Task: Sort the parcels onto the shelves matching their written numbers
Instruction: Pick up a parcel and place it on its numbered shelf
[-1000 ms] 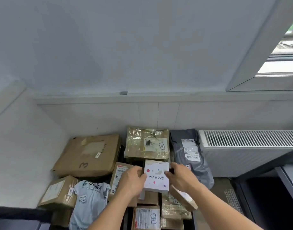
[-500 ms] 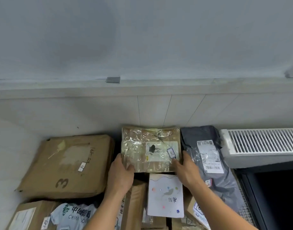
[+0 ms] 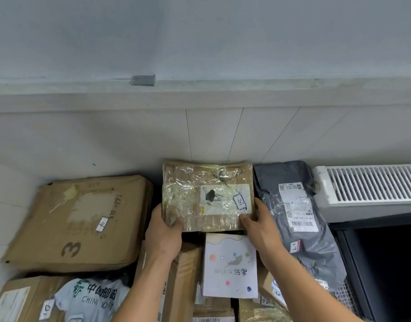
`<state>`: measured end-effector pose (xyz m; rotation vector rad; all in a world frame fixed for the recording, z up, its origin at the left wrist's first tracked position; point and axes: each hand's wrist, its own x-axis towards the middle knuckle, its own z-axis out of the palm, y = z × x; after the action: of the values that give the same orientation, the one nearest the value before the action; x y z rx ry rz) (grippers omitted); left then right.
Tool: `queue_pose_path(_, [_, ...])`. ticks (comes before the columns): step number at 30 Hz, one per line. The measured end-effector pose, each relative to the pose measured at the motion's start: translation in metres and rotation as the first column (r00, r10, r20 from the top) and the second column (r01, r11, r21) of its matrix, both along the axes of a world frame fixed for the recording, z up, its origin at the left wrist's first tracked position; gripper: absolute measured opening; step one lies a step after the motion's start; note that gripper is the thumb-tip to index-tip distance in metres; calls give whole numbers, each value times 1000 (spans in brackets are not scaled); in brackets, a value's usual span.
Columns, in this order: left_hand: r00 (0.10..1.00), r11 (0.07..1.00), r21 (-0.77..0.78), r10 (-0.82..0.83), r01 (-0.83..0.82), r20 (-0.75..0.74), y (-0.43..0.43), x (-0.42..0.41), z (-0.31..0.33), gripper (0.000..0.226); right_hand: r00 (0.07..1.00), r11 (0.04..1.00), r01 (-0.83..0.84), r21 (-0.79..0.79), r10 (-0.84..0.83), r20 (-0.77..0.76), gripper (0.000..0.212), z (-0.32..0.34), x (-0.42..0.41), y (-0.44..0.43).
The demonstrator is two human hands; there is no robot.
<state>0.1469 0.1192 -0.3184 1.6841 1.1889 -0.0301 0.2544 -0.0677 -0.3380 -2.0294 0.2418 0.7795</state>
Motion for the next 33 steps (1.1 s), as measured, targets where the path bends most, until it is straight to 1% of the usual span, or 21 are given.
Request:
queue_pose_path(3, [999,1000,3,25,-26,45,-1,-2,5,44,998,998,30,58,-33,46,57,8,-2,-1])
queue_pose_path(7, [989,997,6,75,-76,124,-3,-9,26,41,995,991,12,131,-25,96,52,27,-3,-6])
queue_pose_path(10, [977,993,0,114,-116,182,-11,-17,49,40,992,980,-6,199,-19,123,54,51,-8,-12])
queue_pose_path(12, [964,990,16,130,-137,232,-19,-24,71,41,989,973,-20,231,-14,146,55,73,-14,-18])
queue_pose_path(15, [950,986,28,151,-164,272,-31,-39,105,48,981,962,-46,268,-7,196,52,111,-25,-29])
queue_pose_path(18, [934,979,58,169,-196,316,-42,-59,142,48,971,946,-87,313,10,241,50,149,-38,-44])
queue_pose_path(21, [908,970,102,166,-220,385,-59,-78,188,63,958,927,-115,358,9,286,49,190,-55,-61])
queue_pose_path(23, [885,968,109,158,-227,438,-70,-92,215,68,947,918,-139,371,15,320,50,217,-66,-73])
queue_pose_path(26, [851,960,129,154,-250,502,-88,-115,250,64,936,887,-149,437,-15,351,48,256,-84,-92])
queue_pose_path(33, [762,930,157,166,-332,626,-125,-164,312,56,918,818,-183,545,-56,393,36,321,-127,-136])
